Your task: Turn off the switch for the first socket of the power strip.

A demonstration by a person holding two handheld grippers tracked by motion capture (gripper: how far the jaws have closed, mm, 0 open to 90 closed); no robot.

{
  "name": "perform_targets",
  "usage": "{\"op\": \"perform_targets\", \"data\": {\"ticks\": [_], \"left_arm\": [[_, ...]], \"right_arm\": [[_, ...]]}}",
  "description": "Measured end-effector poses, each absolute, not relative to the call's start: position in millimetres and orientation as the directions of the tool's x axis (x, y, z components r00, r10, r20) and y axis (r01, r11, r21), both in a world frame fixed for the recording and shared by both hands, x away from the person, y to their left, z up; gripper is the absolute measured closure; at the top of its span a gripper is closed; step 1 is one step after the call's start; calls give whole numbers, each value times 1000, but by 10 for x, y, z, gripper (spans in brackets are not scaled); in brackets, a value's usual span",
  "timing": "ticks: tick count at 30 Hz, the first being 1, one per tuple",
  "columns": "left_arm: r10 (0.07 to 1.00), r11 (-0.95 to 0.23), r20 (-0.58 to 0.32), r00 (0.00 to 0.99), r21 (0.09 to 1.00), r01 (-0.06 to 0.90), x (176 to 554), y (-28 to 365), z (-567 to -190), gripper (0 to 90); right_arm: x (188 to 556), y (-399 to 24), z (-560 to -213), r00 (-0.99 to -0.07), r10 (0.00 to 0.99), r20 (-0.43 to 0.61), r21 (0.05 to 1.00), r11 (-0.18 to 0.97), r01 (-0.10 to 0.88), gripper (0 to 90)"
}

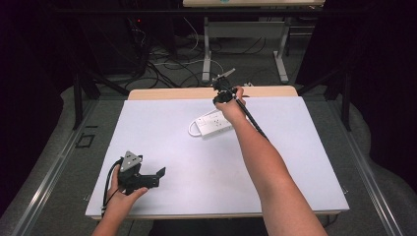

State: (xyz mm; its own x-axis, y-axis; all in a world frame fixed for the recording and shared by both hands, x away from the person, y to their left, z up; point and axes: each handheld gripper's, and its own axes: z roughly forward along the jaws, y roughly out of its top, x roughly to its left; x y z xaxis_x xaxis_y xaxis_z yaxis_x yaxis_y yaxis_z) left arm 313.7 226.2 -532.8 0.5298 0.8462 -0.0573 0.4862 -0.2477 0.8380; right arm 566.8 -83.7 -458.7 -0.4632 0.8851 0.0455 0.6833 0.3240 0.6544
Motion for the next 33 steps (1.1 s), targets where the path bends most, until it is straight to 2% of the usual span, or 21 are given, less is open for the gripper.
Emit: {"op": "perform_targets", "data": {"ticks": [16,23,33], "left_arm": [[847,-242,-62,529,839,487,3134,2268,-5331,9],[849,-241,-63,525,838,489,3137,2274,-5333,9],[849,-239,-66,524,838,491,3137,2277,-5337,9]], "right_arm": [[5717,-831,-4771,-453,889,63,635,314,706,898],[5722,-810,-4829,-454,888,79,637,305,708,900],[5742,-773,-4917,-460,886,48,629,331,703,900]]}}
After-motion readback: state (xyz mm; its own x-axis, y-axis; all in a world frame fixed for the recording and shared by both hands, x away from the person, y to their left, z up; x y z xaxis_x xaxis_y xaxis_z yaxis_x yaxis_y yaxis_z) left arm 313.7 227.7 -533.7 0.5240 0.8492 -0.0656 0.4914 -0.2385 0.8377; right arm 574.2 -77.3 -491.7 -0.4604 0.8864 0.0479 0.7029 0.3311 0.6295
